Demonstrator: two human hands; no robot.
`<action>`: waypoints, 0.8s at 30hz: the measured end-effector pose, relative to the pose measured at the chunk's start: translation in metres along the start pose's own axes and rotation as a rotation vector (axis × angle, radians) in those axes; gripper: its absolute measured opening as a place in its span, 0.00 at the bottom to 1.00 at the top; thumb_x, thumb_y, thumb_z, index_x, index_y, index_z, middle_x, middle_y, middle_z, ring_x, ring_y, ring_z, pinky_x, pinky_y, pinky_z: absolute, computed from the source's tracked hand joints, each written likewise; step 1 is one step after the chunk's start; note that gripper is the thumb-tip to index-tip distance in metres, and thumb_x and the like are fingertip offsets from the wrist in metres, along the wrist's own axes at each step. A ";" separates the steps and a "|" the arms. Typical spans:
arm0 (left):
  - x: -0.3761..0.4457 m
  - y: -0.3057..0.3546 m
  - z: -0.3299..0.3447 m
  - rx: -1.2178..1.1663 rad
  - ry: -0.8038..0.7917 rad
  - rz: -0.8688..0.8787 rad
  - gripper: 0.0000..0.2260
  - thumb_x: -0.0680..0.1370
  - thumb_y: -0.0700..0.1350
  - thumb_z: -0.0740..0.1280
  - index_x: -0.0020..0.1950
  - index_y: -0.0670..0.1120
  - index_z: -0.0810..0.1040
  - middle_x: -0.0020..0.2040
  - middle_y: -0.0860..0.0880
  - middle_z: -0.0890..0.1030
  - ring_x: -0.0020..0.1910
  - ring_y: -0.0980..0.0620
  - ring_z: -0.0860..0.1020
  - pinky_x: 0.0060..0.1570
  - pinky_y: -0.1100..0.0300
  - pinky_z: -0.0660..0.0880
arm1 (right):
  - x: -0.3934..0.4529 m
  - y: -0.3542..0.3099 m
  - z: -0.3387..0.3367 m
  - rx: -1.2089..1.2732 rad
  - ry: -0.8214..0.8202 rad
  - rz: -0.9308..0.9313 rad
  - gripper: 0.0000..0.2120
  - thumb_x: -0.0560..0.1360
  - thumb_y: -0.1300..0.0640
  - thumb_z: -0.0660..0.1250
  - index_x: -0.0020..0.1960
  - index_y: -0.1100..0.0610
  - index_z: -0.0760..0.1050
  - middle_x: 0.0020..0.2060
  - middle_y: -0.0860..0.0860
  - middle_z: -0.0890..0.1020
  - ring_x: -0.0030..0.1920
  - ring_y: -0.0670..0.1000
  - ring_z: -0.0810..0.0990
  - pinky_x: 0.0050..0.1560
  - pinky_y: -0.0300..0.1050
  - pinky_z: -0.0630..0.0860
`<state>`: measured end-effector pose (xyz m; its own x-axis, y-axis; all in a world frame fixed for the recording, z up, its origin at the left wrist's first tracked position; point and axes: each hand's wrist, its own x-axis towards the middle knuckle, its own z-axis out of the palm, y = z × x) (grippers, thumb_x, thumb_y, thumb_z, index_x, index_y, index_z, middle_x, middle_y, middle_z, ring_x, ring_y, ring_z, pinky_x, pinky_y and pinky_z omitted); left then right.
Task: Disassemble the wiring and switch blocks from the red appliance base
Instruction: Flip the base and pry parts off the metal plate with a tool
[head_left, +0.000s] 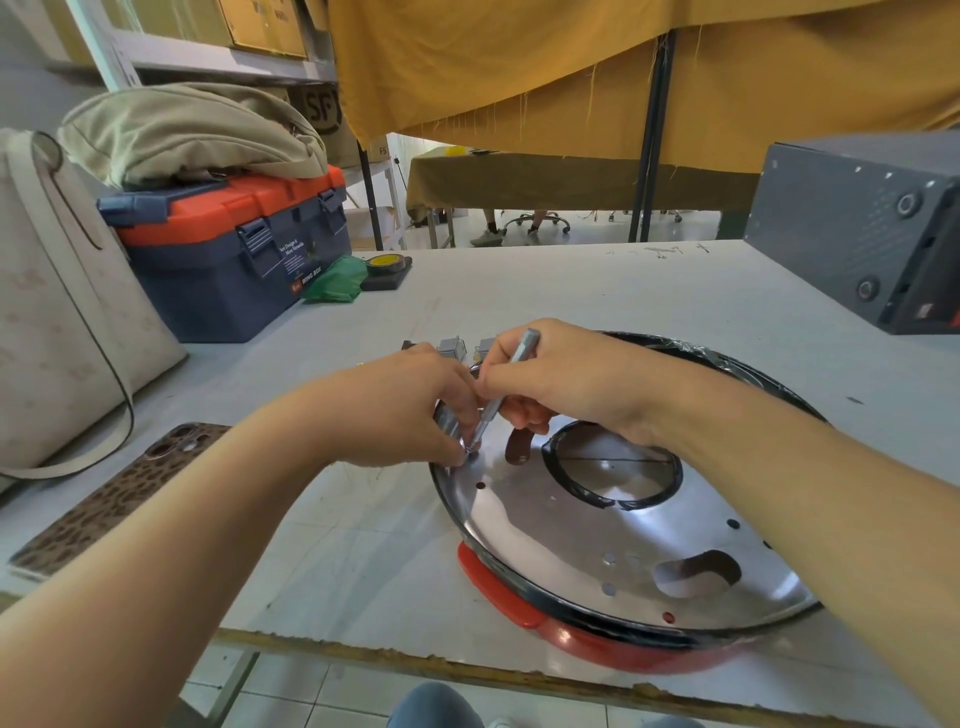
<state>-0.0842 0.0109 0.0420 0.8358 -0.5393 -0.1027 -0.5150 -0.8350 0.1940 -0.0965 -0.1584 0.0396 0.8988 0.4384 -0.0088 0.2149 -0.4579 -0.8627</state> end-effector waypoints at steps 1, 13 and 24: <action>0.000 0.000 0.001 -0.001 0.001 -0.003 0.05 0.72 0.50 0.71 0.47 0.58 0.80 0.41 0.73 0.63 0.44 0.75 0.63 0.42 0.77 0.59 | 0.000 0.000 -0.001 0.006 0.001 -0.005 0.07 0.75 0.62 0.64 0.37 0.60 0.74 0.24 0.49 0.74 0.25 0.44 0.71 0.30 0.37 0.70; 0.002 0.000 0.005 0.017 0.040 -0.028 0.03 0.72 0.49 0.72 0.44 0.56 0.81 0.42 0.72 0.63 0.44 0.70 0.63 0.41 0.75 0.59 | 0.002 0.002 -0.004 0.020 0.046 -0.015 0.03 0.72 0.63 0.68 0.42 0.62 0.77 0.27 0.49 0.76 0.27 0.43 0.73 0.31 0.37 0.73; 0.000 -0.003 0.009 -0.042 0.087 -0.004 0.02 0.73 0.51 0.70 0.45 0.57 0.80 0.42 0.77 0.60 0.44 0.84 0.60 0.39 0.79 0.61 | 0.002 0.000 -0.005 0.075 0.173 -0.031 0.07 0.76 0.60 0.66 0.39 0.60 0.76 0.25 0.49 0.75 0.29 0.46 0.72 0.29 0.36 0.71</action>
<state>-0.0844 0.0127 0.0323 0.8521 -0.5231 -0.0184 -0.5049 -0.8307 0.2344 -0.0929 -0.1617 0.0418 0.9457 0.3090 0.1003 0.2206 -0.3843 -0.8965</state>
